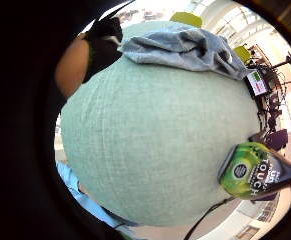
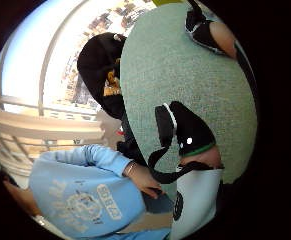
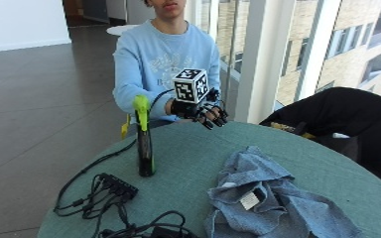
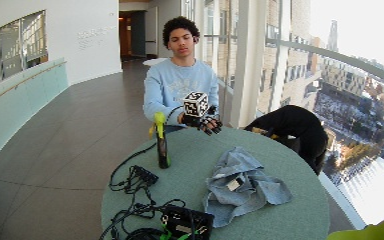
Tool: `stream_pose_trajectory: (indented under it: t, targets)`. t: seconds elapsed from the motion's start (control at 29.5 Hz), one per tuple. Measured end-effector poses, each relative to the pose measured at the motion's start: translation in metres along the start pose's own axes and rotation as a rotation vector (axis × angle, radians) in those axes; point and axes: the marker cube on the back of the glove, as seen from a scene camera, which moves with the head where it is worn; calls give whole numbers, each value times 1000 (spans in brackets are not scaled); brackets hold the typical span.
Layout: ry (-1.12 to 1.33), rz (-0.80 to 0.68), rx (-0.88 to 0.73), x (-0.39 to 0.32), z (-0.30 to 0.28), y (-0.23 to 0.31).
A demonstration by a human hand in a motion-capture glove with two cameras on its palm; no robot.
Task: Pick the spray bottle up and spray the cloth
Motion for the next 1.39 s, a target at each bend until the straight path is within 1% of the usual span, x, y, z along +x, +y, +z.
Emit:
stream_pose_trajectory:
  t: [0.58, 0.78, 1.05, 1.22, 1.39]
  targets:
    - [15, 19, 36, 9, -8, 2]
    - [12, 33, 42, 14, -13, 10]
    - [-2, 60, 77, 18, -28, 57]
    - [-52, 86, 152, 22, -42, 95]
    - [-123, 151, 241, 36, -51, 134]
